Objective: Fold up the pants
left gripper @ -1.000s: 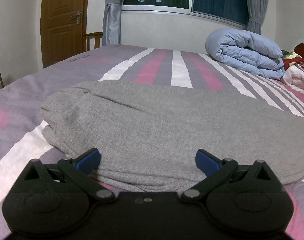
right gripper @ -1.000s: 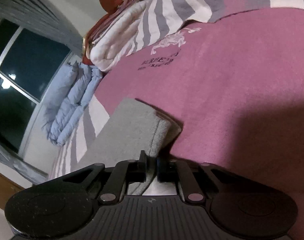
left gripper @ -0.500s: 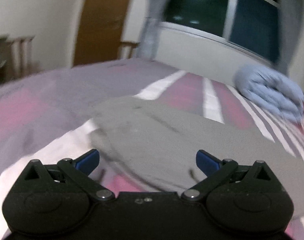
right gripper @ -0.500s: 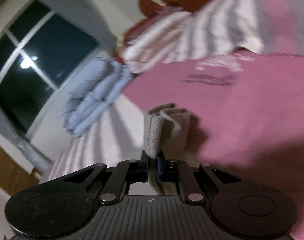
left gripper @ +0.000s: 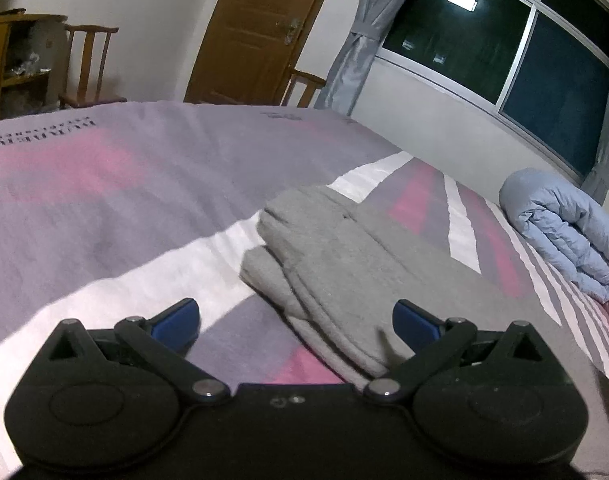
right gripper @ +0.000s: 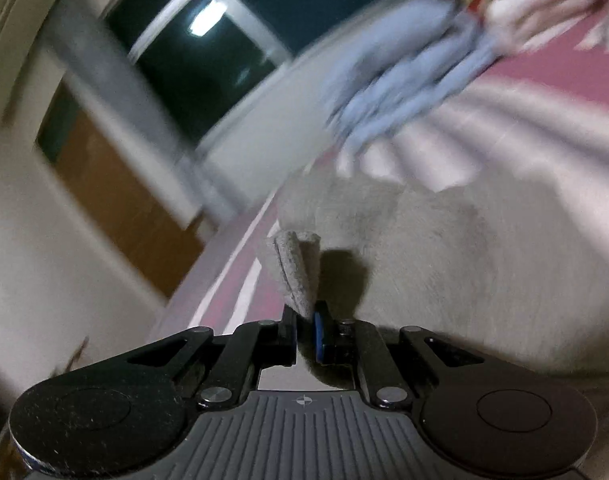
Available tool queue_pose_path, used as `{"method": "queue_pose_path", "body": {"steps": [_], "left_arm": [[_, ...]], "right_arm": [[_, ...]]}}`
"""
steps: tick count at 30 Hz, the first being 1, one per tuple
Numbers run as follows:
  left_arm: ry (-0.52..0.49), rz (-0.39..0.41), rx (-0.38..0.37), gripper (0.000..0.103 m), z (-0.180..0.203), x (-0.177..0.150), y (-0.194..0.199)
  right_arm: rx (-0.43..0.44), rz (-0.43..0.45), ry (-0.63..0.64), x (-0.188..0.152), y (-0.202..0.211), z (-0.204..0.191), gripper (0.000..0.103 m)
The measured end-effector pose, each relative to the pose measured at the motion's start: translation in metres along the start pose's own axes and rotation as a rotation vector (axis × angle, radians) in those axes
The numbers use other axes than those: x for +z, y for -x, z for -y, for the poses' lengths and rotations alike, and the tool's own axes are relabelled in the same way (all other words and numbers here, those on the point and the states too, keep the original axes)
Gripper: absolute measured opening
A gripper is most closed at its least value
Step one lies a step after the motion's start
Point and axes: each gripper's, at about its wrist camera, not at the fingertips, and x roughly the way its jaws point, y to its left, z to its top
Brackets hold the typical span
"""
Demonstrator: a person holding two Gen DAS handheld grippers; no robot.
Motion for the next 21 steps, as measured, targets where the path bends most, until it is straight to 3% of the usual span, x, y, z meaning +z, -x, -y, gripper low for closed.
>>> {"method": "queue_pose_path", "body": {"steps": [4,6,11,13,15,16,19,21], "left_arm": [[-0.002,-0.039,-0.003,0.097,-0.011,0.002,-0.007],[-0.007,-0.045,-0.009,0.097,-0.013,0.002,-0.008],[-0.006,-0.048,-0.009,0.097,-0.012,0.001,-0.010],[-0.016,-0.049,-0.012,0.097,-0.010,0.000,-0.011],[-0.025,-0.051,-0.014,0.097,-0.009,-0.001,-0.011],[-0.024,-0.050,-0.017,0.097,-0.010,-0.001,-0.011],[-0.012,-0.047,-0.024,0.097,-0.012,-0.001,-0.009],[-0.016,-0.048,-0.021,0.097,-0.012,-0.002,-0.010]], "right_arm": [[0.003,-0.240,0.113,-0.066,-0.056,-0.027,0.013],[-0.007,-0.206,0.149,-0.080,-0.056,-0.028,0.014],[0.014,-0.212,0.149,-0.078,-0.050,-0.023,0.018],[0.076,-0.220,0.205,-0.080,-0.037,-0.035,0.029],[0.186,-0.273,0.271,-0.083,-0.029,-0.046,0.029],[0.199,-0.285,0.300,-0.083,-0.028,-0.050,0.029],[0.151,-0.186,0.260,-0.069,-0.019,-0.044,0.029],[-0.002,-0.094,0.221,-0.055,-0.021,-0.034,0.029]]}}
